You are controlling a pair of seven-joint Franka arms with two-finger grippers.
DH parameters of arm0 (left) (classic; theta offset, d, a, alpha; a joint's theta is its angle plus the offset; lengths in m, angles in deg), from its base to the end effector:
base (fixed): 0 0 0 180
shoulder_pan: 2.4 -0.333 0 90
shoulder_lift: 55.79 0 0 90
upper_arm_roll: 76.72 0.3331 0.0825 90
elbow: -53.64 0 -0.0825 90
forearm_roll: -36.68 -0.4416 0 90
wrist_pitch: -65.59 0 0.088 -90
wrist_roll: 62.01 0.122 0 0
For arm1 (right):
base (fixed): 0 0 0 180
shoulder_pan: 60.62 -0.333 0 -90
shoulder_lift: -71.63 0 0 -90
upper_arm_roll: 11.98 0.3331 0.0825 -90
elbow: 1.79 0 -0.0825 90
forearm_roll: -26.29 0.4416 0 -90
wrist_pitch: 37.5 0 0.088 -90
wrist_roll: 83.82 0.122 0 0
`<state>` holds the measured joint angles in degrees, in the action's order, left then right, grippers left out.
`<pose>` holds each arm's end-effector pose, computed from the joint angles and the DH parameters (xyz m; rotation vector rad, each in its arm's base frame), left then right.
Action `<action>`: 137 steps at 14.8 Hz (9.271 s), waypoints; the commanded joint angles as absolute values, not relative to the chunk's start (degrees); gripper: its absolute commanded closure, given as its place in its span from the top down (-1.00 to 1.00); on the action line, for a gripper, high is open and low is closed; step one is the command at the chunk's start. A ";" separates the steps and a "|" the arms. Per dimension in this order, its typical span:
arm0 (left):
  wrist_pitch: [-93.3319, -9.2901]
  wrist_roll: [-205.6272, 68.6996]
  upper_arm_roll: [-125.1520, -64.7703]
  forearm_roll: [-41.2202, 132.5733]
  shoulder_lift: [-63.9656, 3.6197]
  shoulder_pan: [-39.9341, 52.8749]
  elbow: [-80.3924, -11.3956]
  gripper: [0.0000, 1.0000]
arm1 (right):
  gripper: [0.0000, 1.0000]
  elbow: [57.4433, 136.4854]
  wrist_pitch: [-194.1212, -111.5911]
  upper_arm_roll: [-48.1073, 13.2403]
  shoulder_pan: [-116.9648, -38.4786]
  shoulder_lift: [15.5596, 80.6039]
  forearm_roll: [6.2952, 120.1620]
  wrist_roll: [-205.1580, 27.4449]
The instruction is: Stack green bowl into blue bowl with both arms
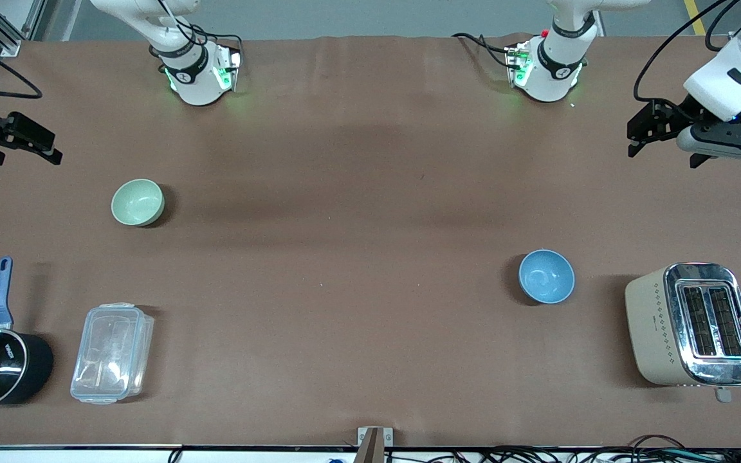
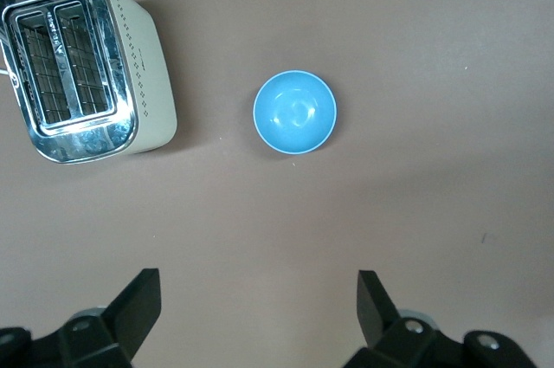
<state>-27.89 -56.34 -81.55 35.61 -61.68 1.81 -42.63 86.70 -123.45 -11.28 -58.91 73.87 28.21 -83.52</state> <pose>0.5773 -0.0920 0.6351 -3.0890 0.3994 -0.0849 0.5920 -0.0060 0.6579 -3.1084 0.0320 0.0078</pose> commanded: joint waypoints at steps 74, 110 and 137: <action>-58.98 -114.23 -96.76 31.78 -24.47 16.68 -34.16 1.00 | -0.99 111.23 -149.45 -10.49 -75.72 62.68 46.75 -66.00; -20.37 -62.45 -84.00 38.01 -60.37 -1.59 -38.64 1.00 | 0.47 107.19 -168.90 -10.84 -93.06 44.99 58.11 -50.07; -23.09 -64.12 -87.27 36.16 -60.63 -3.90 -36.97 1.00 | 1.00 94.01 -128.11 -10.58 -60.45 76.91 28.32 -78.64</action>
